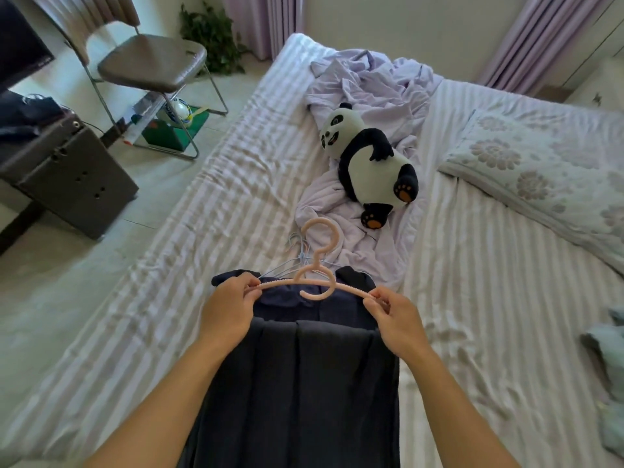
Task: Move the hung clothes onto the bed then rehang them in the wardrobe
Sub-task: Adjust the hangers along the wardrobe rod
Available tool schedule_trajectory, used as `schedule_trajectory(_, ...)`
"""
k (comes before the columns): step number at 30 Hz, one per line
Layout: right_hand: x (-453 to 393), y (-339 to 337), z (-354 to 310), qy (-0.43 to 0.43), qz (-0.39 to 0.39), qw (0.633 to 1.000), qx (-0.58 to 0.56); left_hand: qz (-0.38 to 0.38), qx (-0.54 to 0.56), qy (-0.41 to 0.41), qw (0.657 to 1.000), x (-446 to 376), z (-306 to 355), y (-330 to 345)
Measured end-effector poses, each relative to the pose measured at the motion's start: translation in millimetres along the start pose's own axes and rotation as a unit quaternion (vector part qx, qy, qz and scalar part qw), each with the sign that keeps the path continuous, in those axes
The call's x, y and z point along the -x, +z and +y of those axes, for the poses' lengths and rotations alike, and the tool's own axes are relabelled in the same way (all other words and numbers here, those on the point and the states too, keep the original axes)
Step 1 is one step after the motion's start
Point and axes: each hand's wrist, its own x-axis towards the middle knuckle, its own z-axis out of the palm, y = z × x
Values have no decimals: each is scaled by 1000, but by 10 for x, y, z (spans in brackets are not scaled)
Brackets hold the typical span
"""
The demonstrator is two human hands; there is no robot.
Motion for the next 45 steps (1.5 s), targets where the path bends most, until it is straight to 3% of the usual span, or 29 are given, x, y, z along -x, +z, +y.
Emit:
schedule_trajectory(4,418,-216,-253,-13,20,1000,-6,17,46,21,999,396,221,-330)
schedule_trajectory(11,1114,-621,-841,-99,-31,994,-18,34,88,46,994,1206,614,-968)
schedule_trajectory(25,2668,-834,-1770,-227,13,973,47,20,149,145,978,2641,947,-2031)
schedule_trajectory(37,3658,-845,-2586,-373,15,922,104,134,205,159,956,3926,796,-2982)
schedule_trajectory(45,4051,-874,-2986,-475,-18,869,134,256,160,133,944,4722,891,-3325)
